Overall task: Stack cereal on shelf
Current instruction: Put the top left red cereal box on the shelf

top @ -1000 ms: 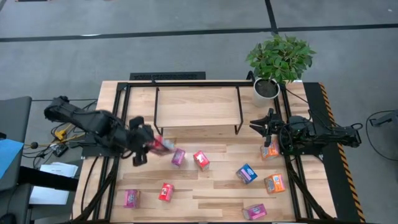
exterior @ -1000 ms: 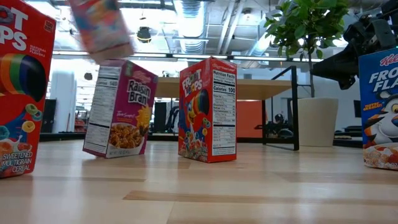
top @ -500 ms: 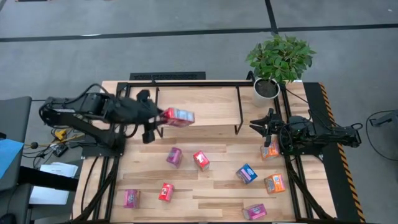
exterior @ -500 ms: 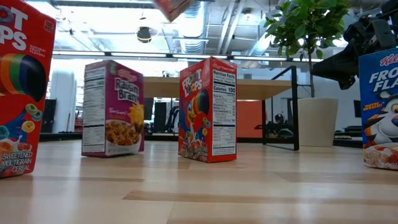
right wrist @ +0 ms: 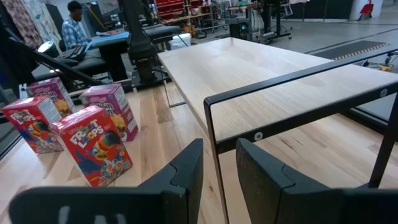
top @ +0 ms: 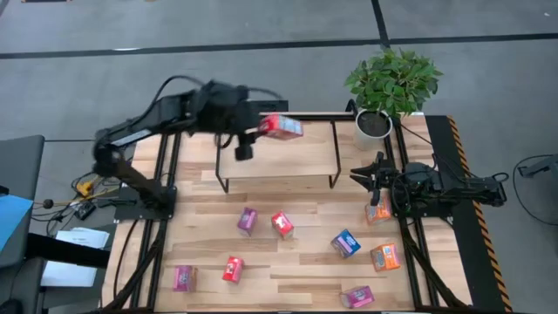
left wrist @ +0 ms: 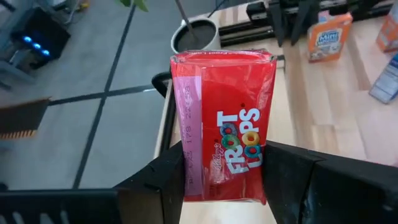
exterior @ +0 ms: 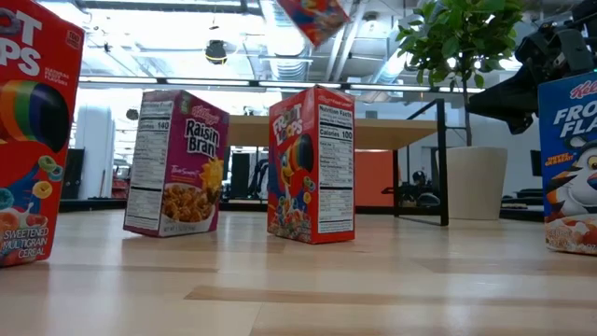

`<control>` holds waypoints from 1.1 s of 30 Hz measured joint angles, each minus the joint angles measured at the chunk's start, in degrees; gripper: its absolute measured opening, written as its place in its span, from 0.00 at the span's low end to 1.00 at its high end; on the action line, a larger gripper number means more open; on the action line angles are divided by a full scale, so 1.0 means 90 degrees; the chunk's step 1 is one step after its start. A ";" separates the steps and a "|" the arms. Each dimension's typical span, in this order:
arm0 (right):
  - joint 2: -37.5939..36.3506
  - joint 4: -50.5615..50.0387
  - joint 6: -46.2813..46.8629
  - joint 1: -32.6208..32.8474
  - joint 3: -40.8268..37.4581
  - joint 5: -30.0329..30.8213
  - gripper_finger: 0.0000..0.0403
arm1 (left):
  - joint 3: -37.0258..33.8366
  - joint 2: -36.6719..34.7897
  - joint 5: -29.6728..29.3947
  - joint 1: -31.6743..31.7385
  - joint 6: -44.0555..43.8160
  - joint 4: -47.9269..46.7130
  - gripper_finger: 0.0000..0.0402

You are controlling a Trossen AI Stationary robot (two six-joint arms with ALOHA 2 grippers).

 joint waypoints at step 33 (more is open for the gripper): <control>0.0001 -0.0085 -0.0003 -0.0004 0.0002 -0.0010 0.30 | 0.2359 0.3063 0.0887 0.1273 0.1862 -0.1615 0.48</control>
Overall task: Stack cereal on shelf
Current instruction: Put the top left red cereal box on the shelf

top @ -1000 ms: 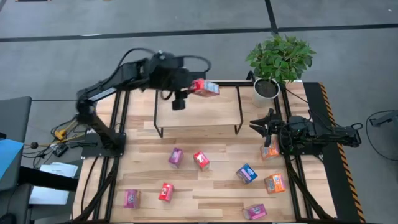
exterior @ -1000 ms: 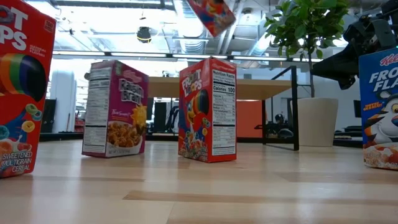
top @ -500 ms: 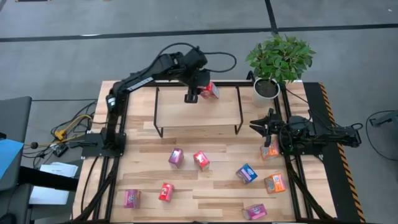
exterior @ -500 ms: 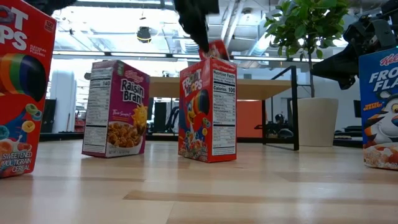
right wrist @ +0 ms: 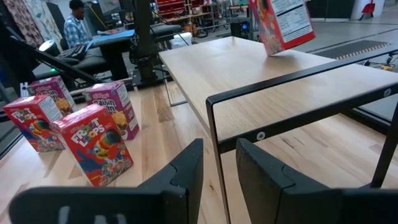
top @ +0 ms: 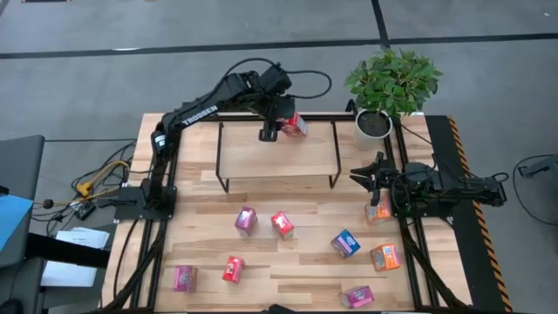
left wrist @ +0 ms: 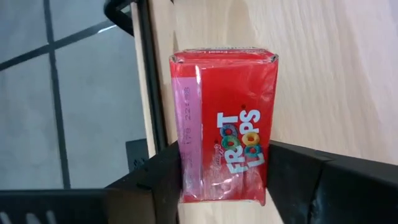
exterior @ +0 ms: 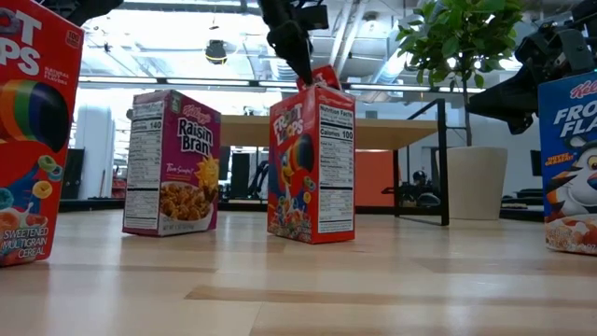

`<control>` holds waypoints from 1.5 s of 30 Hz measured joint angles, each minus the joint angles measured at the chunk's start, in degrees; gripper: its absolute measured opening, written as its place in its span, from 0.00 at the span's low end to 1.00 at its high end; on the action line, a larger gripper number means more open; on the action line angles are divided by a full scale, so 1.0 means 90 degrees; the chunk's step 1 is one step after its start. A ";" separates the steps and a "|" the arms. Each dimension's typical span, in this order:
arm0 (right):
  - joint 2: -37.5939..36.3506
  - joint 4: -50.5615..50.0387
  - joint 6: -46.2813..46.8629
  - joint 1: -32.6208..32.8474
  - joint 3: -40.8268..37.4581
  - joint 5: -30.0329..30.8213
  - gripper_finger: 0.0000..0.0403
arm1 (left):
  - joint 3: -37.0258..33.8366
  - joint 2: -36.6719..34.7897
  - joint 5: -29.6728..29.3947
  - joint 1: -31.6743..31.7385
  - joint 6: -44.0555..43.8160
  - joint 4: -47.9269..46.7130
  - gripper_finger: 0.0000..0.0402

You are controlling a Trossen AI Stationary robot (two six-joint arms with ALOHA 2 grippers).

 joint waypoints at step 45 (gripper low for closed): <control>0.0000 -0.0017 0.0000 0.0000 0.0000 -0.0028 0.31 | -0.0171 -0.1237 0.1650 0.0605 -0.0839 -0.0865 0.10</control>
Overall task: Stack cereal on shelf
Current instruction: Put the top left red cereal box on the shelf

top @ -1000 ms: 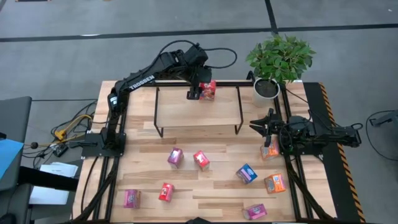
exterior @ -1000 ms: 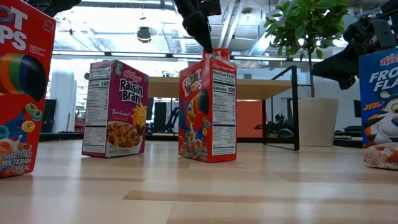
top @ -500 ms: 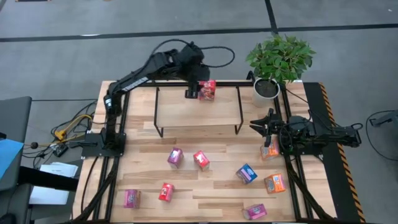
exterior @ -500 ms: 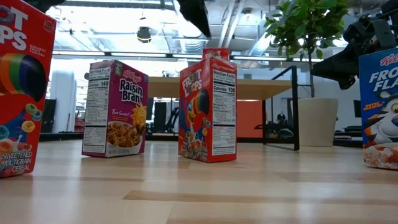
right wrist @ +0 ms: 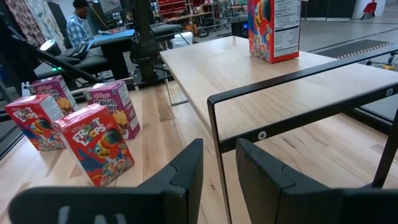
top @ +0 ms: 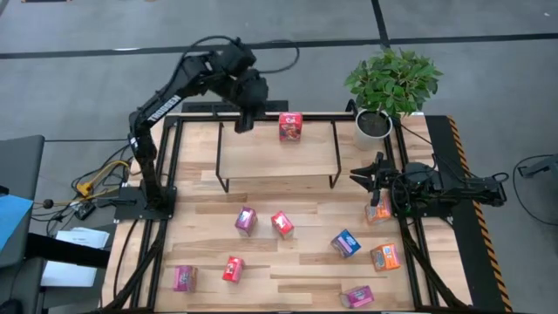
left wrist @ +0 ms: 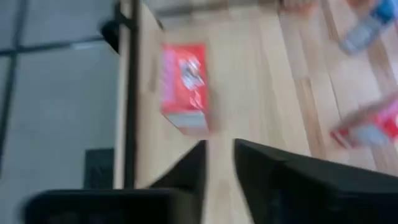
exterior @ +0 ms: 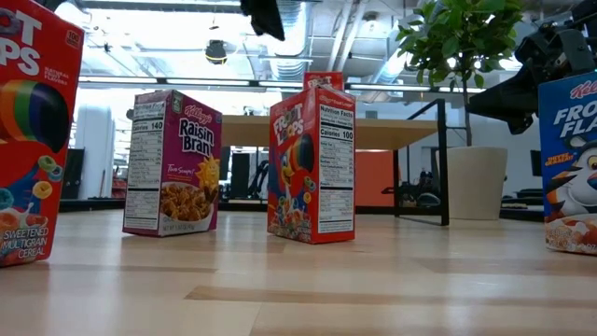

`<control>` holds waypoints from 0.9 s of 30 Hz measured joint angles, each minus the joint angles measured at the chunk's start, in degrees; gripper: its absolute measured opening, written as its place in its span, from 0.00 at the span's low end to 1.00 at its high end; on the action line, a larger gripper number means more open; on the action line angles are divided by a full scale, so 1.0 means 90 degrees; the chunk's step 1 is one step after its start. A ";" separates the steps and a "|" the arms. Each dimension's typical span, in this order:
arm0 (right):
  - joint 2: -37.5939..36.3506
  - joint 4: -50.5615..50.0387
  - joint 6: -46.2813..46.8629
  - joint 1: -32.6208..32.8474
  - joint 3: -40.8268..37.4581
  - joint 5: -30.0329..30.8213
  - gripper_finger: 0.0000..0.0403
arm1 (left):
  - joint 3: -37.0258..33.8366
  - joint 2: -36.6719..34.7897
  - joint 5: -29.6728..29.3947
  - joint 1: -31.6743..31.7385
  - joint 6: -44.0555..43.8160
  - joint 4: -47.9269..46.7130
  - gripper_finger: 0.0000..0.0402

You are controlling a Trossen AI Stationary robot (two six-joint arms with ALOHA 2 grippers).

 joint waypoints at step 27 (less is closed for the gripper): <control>0.0000 -0.0003 -0.0004 0.0000 0.0000 -0.0004 0.31 | -0.3026 0.0016 0.0327 0.0023 0.0242 0.3091 0.00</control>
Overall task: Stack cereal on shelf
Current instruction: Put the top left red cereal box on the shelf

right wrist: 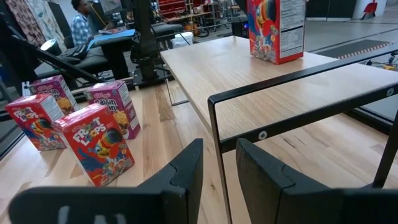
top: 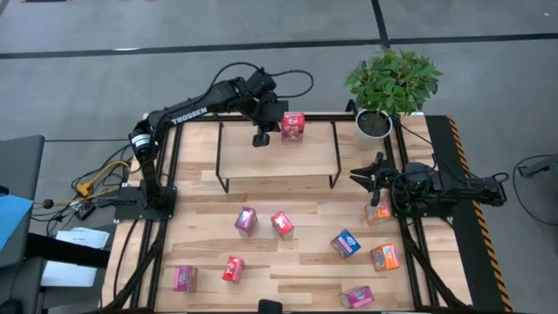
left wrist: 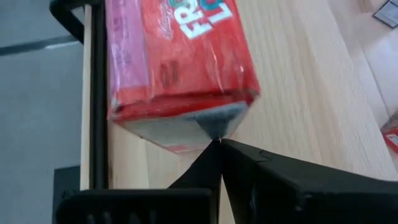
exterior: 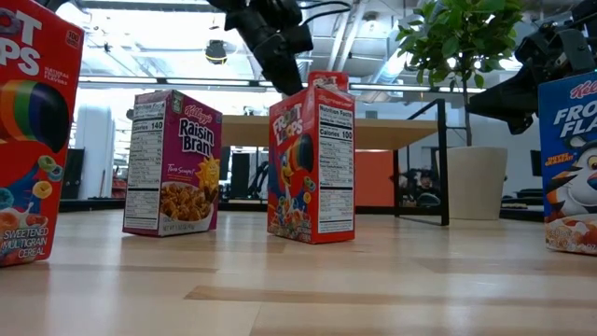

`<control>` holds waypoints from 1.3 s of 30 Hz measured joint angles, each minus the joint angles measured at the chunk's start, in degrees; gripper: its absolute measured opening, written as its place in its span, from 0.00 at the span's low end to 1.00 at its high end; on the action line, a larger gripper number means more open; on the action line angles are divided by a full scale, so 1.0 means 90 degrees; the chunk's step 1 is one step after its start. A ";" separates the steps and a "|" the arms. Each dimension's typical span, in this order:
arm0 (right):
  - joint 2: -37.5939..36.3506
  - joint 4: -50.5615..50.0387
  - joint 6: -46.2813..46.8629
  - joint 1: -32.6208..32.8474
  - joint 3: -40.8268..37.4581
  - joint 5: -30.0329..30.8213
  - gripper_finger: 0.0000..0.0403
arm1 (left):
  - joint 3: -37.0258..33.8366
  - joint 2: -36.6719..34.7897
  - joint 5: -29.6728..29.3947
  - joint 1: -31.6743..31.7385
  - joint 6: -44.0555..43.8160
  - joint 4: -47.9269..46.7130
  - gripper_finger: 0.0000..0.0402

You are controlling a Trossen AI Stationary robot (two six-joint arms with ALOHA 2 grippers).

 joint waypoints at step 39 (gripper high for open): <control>0.0005 0.0018 0.0023 0.0002 -0.0002 0.0002 0.30 | 0.0005 0.0435 -0.0311 -0.0133 -0.0185 0.1490 0.00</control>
